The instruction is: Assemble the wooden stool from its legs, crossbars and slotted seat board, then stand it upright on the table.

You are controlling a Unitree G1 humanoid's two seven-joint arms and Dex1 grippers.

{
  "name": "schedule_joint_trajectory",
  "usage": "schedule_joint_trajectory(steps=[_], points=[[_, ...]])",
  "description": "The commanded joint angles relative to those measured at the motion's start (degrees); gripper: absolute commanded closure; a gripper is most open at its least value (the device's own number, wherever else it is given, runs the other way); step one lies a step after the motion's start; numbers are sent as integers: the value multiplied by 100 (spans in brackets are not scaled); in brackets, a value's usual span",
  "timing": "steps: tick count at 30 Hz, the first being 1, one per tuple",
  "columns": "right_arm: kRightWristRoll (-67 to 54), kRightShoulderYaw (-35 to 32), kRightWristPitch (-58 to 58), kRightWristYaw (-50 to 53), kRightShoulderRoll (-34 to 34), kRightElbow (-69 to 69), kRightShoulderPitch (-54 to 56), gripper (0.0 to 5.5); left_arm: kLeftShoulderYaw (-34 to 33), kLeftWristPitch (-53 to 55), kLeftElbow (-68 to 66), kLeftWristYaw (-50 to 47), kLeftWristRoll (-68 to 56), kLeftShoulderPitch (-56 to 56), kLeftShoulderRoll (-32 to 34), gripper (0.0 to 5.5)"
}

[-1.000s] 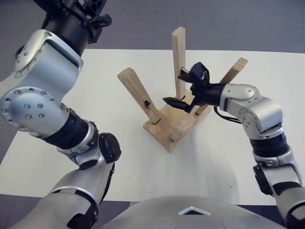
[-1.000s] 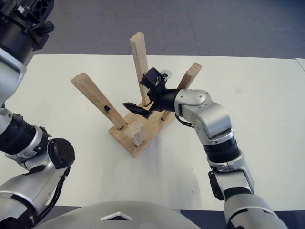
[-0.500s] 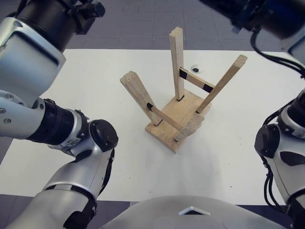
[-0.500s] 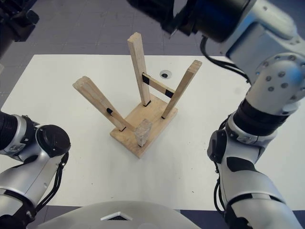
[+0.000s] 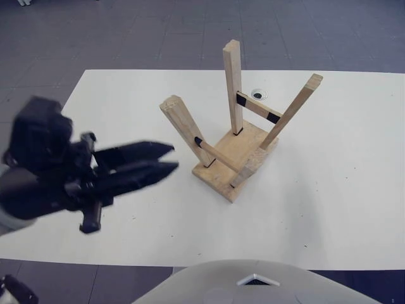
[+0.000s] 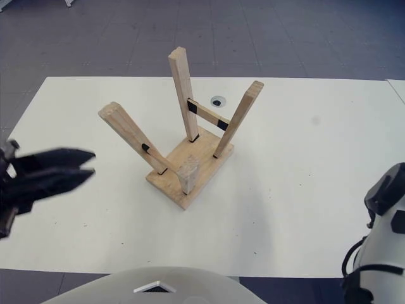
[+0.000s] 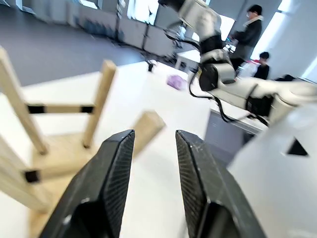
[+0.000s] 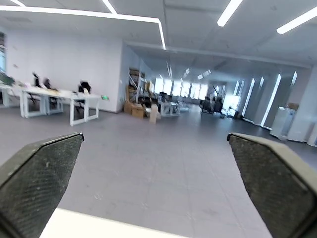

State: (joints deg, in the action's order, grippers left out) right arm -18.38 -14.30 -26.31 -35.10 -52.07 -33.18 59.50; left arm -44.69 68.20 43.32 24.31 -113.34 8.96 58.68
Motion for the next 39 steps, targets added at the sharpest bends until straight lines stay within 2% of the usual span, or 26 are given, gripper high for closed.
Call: schedule_joint_trajectory(steps=[1,3,6,9,12,17,22,27,32,33,35,39], points=[[469,668,688,-503,697,-822,-615,14,1367,592,263,351,1712,488,562,398],[614,935,884,-786,945,-1005,-852,14,2153,413,223,710,2943,486,765,398],[1054,1474,1322,-1112,1364,-1522,-1036,14,3532,-82,-239,931,4495,129,668,398],[1756,2012,2263,-962,1770,-2443,-990,14,4582,-386,-872,778,5477,-493,47,398],[2311,2356,2996,-619,2131,-3192,-913,14,5165,-473,-1325,684,5949,-968,-628,398],[3035,2766,3580,-214,2422,-3931,-898,14,5307,-344,-1552,539,6149,-1306,-1258,398],[3122,2865,4111,-1042,2539,-3801,-1119,14,5053,-558,-2183,2,6796,-1489,-1667,398],[2613,2884,3992,-2948,2316,-2415,-1663,14,4603,-1019,-3315,-256,7498,-1993,-1901,398],[2235,2714,3110,-3371,2123,-681,-2127,14,4160,-943,-3425,-285,7563,-2152,-2041,398],[2246,2696,3037,-3312,2069,-531,-2228,14,4145,-838,-3309,-214,7563,-2045,-1950,398],[2250,2644,2881,-3170,1977,-315,-2409,14,4263,-719,-3072,191,7690,-1579,-1358,398],[2111,2497,2533,-3106,1840,210,-2746,14,4924,-1204,-2343,1951,8256,-18,832,398]])
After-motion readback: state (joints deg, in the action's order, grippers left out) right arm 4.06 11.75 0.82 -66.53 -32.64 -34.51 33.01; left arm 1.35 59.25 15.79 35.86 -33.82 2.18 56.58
